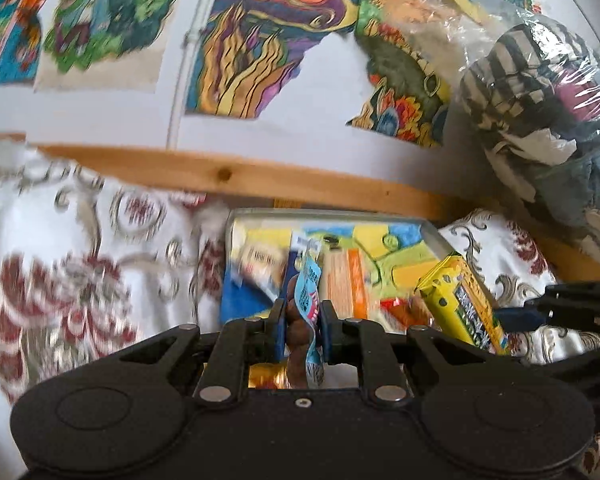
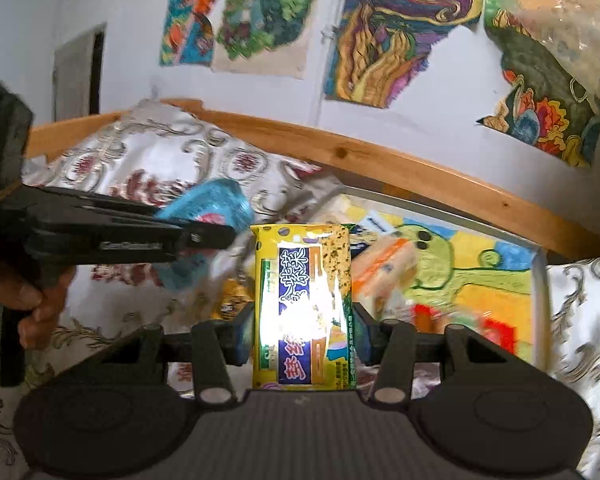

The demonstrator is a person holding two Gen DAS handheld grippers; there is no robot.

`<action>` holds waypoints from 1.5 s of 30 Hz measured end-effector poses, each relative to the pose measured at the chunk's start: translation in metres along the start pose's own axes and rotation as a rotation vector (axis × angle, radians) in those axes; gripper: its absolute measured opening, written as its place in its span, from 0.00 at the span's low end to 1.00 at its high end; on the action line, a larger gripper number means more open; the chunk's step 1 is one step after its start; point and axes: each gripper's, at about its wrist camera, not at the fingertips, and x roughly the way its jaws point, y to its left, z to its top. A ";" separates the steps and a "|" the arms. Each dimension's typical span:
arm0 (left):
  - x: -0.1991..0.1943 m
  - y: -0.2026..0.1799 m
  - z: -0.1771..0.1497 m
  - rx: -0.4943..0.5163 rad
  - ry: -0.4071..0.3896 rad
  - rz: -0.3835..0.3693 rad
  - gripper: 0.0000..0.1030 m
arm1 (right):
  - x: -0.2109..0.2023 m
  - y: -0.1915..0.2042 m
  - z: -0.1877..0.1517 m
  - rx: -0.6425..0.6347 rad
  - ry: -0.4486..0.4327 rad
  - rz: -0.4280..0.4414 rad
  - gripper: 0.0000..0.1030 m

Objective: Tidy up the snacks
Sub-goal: 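Carry sausage pack with left tool while right tool carries yellow-green packet over tray, then open left tool over tray while right tool releases yellow-green packet into tray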

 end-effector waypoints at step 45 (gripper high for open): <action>0.230 -0.104 0.022 0.024 0.101 -0.173 0.19 | 0.111 -0.207 -0.015 0.161 0.146 -0.180 0.51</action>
